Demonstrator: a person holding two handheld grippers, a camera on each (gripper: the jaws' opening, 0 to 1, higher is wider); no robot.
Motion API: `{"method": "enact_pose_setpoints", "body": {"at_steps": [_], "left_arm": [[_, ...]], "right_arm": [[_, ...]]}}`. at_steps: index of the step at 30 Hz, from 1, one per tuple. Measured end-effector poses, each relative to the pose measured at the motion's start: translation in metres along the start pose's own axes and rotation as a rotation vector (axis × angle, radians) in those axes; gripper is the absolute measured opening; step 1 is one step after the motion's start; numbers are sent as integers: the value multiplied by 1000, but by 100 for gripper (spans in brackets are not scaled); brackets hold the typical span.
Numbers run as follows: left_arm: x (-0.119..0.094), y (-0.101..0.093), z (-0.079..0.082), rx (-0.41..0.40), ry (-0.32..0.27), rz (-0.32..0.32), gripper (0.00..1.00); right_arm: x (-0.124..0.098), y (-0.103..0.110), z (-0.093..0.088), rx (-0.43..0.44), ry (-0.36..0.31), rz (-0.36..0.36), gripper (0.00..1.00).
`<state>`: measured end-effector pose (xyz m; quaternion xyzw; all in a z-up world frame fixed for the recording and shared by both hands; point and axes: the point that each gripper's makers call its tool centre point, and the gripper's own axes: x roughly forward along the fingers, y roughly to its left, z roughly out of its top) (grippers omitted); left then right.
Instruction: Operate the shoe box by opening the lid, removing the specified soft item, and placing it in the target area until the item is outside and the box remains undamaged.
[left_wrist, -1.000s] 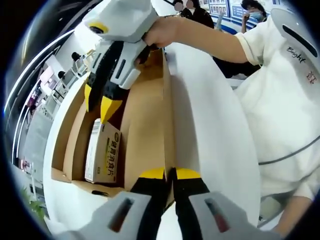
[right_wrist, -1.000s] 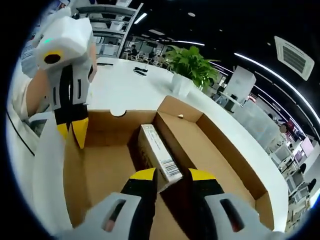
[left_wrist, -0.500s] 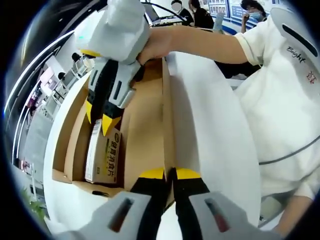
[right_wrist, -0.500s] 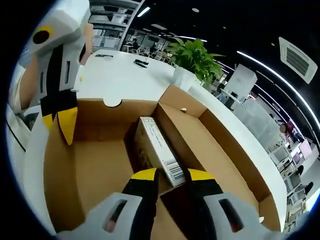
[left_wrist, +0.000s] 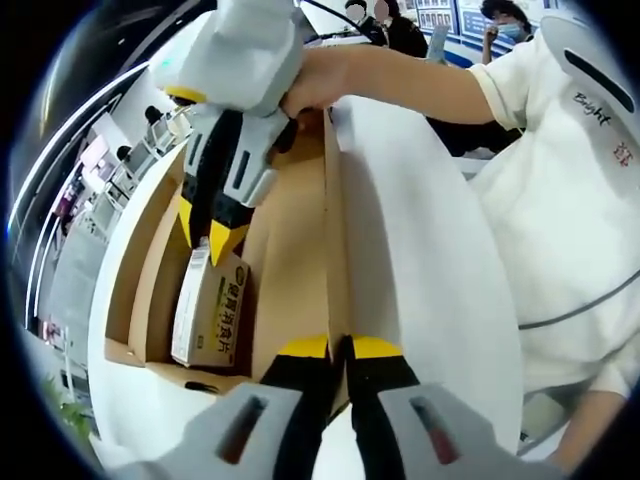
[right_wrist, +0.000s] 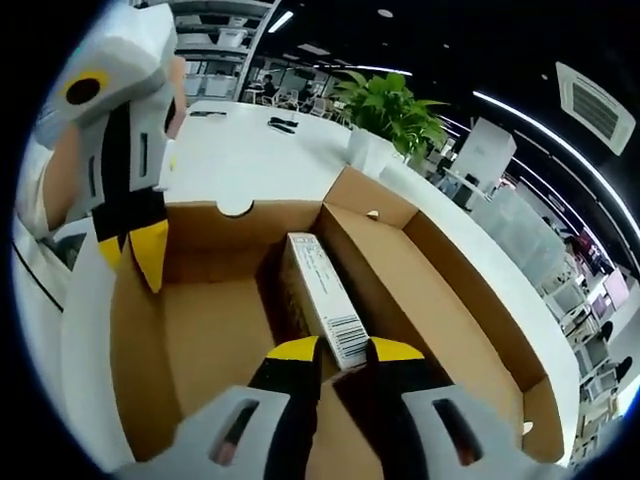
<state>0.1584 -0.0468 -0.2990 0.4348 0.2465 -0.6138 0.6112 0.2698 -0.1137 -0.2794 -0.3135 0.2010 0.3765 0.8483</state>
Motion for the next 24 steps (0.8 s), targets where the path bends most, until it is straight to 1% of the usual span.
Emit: {"method": "enact_pose_setpoints", "body": {"at_steps": [3,7,8,9,10,11,12,17,18,20,21,23,24], "left_arm": [[0,0,0,-1,0,1,5],[0,0,0,-1,0,-1,4],[0,0,0,-1,1,-1,4],[0,0,0,-1,1,-2,4],[0,0,0,-1,1,-2,4],[0,0,0,-2,1,-1,4],[0,0,0,0,0,0,4],[0,0,0,-1,1,-2,4],[0,0,0,0,0,-1,4],[0,0,0,1,0,-1,4],[0,0,0,1,0,-1,4],[0,0,0,2,0,-1,5],[0,0,0,1,0,0,5]], "right_arm": [[-4,1,-3,-3,16,14,15],[-5,-2,-4,-15,32,33,15],[0,-9,-2,-24,35,40,15],[1,-10,-2,-38,44,46,17],[1,-8,-3,-60,56,49,19],[1,-9,0,-85,49,45,22],[1,-8,1,-89,49,47,24],[6,-2,8,-76,44,90,23],[8,-2,7,-76,50,93,23],[12,1,1,-100,86,105,23],[14,1,2,-99,84,108,23],[18,2,-1,-86,102,122,23],[18,1,0,-105,104,117,23]]}}
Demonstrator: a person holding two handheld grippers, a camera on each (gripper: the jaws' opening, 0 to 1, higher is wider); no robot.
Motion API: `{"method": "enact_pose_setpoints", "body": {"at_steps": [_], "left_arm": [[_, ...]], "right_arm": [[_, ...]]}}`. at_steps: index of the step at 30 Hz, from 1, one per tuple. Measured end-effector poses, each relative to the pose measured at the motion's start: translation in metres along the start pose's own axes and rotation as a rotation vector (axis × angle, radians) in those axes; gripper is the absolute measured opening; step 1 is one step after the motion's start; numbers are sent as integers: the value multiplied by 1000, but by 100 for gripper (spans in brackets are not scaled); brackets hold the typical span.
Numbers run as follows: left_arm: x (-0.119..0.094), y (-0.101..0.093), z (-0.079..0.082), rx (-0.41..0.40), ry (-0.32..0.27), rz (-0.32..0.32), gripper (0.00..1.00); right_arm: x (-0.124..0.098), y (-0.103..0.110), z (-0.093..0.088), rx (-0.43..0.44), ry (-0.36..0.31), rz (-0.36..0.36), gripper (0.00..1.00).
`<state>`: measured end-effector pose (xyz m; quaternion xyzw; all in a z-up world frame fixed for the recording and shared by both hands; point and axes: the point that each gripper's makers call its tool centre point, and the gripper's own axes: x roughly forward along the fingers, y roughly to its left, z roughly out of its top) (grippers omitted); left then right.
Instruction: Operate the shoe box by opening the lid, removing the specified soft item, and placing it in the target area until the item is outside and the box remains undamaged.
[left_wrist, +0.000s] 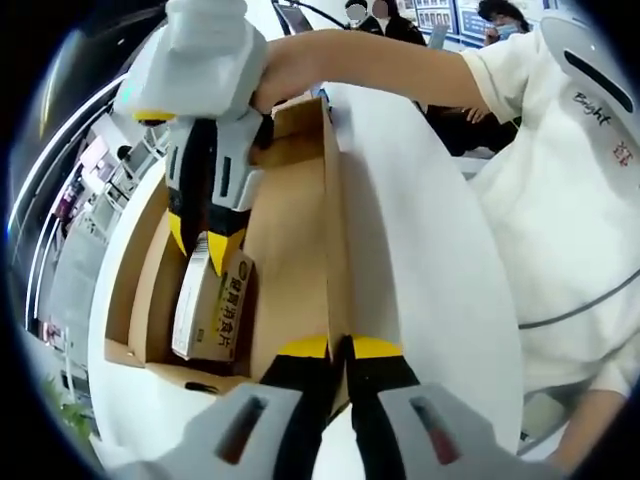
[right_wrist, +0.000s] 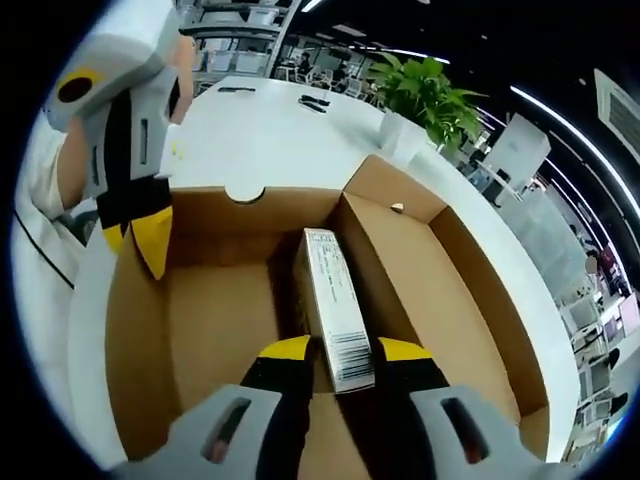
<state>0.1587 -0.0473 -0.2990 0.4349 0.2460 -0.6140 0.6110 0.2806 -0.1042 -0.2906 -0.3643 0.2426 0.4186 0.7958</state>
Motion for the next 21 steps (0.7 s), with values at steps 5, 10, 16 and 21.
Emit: {"method": "enact_pose_setpoints", "body": {"at_steps": [5,10,16,21], "left_arm": [[0,0,0,-1,-2,1,5],[0,0,0,-2,-2,3,5],[0,0,0,-3,-1,3,5],[0,0,0,-2,-3,5,5]], "right_arm": [[-3,6,0,-44,19,33,20],[-8,10,-4,-11,44,50,19],[-17,13,-15,-7,64,82,19],[-26,14,-24,14,77,102,18]]}}
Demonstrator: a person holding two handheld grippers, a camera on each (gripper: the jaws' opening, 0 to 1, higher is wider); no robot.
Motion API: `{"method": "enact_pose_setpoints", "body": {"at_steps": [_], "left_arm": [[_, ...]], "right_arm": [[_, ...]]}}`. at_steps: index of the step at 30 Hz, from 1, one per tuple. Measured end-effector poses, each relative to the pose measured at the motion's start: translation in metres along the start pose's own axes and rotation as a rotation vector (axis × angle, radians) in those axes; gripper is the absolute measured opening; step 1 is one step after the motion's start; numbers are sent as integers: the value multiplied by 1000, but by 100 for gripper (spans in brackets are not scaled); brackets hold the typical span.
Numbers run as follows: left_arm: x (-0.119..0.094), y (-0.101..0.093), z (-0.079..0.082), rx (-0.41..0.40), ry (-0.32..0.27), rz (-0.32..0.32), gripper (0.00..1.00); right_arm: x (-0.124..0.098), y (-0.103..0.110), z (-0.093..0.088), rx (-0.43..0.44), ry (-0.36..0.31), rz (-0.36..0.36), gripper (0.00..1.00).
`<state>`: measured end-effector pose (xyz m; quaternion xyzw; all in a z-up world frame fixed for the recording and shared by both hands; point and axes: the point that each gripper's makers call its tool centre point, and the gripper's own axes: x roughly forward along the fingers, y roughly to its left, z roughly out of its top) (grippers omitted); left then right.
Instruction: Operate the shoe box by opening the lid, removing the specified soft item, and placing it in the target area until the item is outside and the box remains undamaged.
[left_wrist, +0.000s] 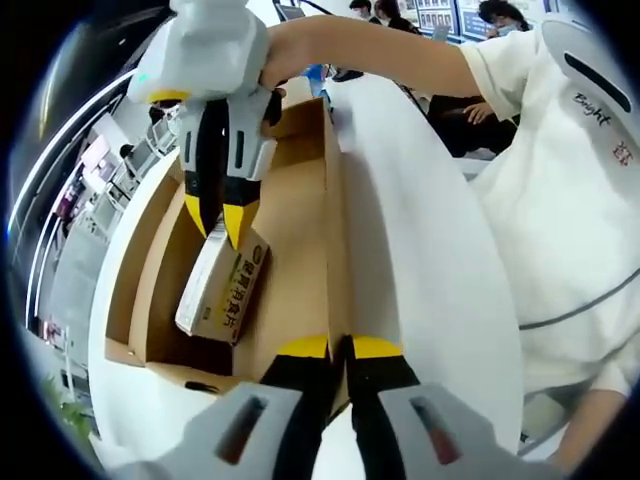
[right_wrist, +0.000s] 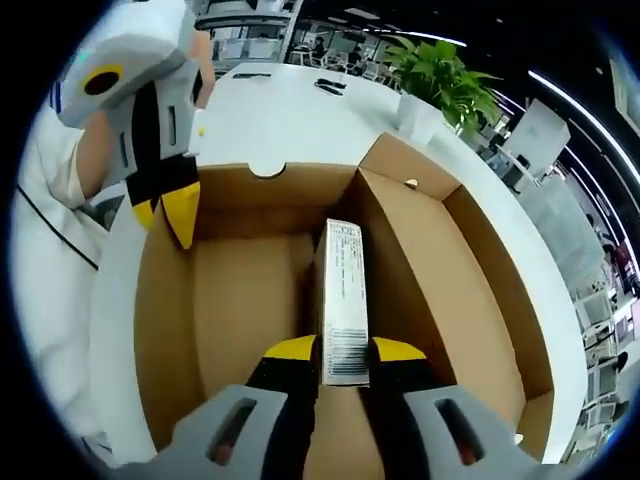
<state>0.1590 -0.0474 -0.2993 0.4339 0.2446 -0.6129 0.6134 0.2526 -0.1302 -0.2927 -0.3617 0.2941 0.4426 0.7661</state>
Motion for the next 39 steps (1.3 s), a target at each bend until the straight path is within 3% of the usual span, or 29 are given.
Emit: {"method": "enact_pose_setpoints", "body": {"at_steps": [16,23,28,30,32,35,39], "left_arm": [[0,0,0,2,1,-1,5],[0,0,0,1,4,-6,4],[0,0,0,3,3,-6,4],[0,0,0,1,2,-7,4],[0,0,0,3,1,-8,4],[0,0,-1,3,1,-9,4],[0,0,-1,2,1,-9,4]], "right_arm": [[-12,2,-19,-17,53,37,18],[-20,5,-32,-27,178,90,18],[-29,9,-46,-43,310,167,19],[-23,0,-42,-51,302,164,20],[-22,1,-41,-87,302,168,22],[-17,6,-32,-74,290,176,30],[-8,4,-17,-87,290,175,30]]}}
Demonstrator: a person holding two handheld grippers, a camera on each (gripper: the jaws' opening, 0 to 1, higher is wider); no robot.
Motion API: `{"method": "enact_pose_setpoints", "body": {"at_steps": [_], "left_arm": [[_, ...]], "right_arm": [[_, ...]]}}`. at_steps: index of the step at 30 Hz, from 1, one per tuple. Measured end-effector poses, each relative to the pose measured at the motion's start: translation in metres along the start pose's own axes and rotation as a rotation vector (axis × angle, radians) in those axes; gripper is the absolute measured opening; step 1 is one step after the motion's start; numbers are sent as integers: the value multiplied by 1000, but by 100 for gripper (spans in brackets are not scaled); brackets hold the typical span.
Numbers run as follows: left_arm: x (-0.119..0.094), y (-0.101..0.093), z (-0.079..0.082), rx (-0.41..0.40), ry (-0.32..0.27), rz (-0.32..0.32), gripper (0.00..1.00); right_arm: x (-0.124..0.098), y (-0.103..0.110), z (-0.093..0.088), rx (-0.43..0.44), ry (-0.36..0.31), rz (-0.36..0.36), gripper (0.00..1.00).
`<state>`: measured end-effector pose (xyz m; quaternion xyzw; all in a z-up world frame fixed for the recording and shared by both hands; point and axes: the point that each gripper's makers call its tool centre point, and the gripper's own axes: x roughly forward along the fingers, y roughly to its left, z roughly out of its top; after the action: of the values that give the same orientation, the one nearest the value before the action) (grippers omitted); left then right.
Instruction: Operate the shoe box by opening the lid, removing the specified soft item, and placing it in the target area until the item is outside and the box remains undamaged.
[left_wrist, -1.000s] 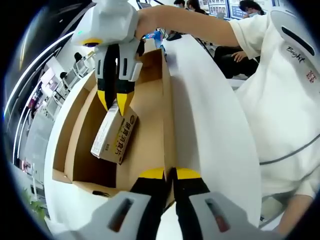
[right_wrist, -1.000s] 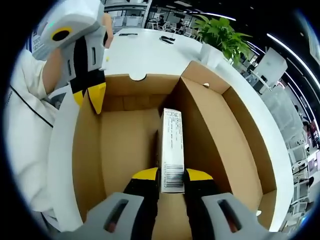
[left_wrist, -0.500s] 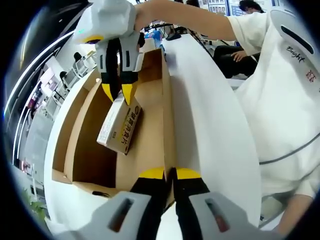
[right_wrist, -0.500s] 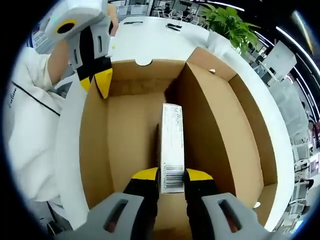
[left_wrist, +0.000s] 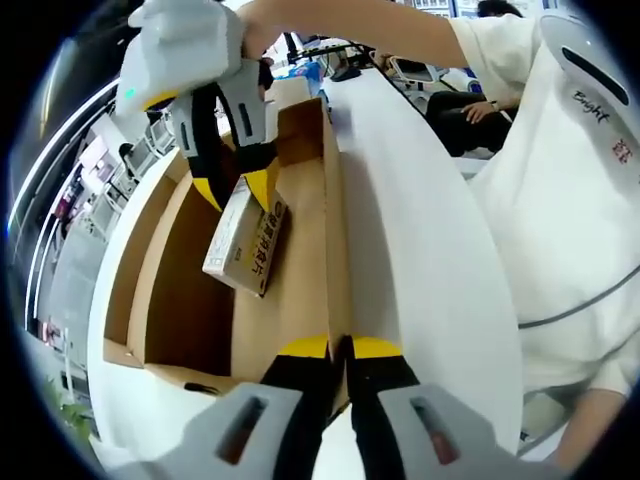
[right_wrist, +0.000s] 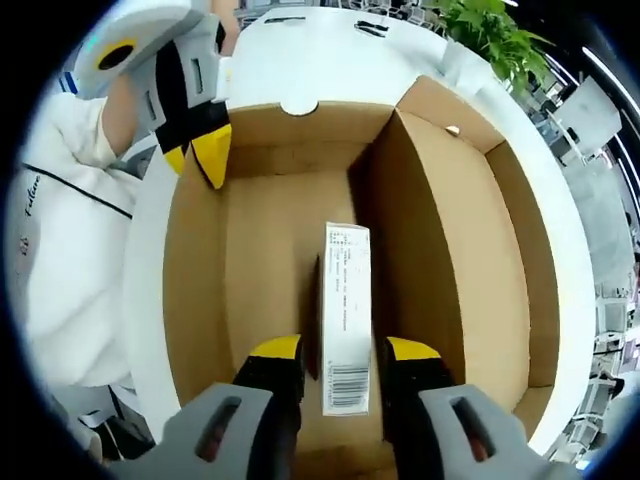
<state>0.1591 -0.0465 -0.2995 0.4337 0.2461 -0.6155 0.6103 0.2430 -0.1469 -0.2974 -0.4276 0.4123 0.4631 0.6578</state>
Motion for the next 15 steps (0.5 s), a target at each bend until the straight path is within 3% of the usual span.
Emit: {"method": "enact_pose_setpoints", "body": {"at_steps": [4,6,9,12,15], "left_arm": [[0,0,0,3,-1,2,4],[0,0,0,4,-1,1,4],[0,0,0,1,0,-6,4],[0,-1,0,9,0,-9,4],[1,-1,0,2,3,-13,4]], "right_arm": [[5,3,1,-1,61,51,28],[8,0,-6,-5,124,62,28],[14,-2,1,55,108,96,28],[17,1,2,43,111,107,29],[20,5,-1,17,156,114,28]]}}
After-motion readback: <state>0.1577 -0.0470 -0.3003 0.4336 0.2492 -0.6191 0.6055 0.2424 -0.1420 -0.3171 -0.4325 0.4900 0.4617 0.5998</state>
